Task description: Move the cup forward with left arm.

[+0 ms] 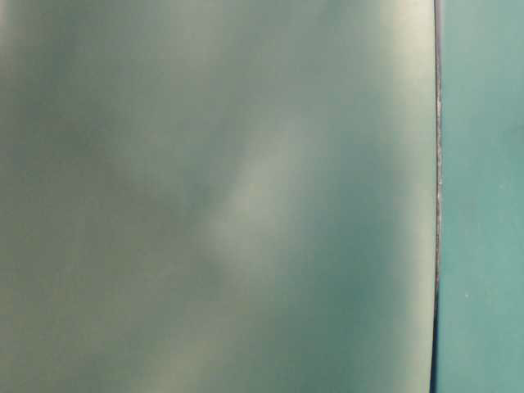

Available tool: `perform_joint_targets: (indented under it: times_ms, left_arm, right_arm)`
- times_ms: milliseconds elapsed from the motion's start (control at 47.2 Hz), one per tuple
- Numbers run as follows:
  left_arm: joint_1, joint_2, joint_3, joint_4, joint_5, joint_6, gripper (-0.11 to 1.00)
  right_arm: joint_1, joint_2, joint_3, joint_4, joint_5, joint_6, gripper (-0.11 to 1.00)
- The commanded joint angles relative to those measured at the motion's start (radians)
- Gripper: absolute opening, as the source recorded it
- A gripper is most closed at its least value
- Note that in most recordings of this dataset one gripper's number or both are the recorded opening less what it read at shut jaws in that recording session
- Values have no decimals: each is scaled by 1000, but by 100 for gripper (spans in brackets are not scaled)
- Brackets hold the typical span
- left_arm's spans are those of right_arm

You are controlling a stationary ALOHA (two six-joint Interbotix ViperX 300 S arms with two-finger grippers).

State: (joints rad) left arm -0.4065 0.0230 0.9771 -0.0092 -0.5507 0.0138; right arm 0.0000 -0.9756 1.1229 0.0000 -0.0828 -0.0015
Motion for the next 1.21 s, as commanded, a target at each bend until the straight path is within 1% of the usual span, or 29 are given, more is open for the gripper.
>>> perform_joint_targets:
  times_ms: [0,212,424,1186]
  left_arm:
    - [-43,-5,-31,-3,6,-9,71]
    - [-104,11,-77,-3,49,-12,71]
    - [-147,29,-112,-3,57,-12,71]
    - [-156,29,-112,-3,58,-6,71]
  right_arm:
    - [0,3,-34,0,5,0,-1]
    - [0,3,-34,0,12,0,-1]
    - [0,3,-34,0,12,0,-1]
    - [0,3,-34,-2,12,0,-1]
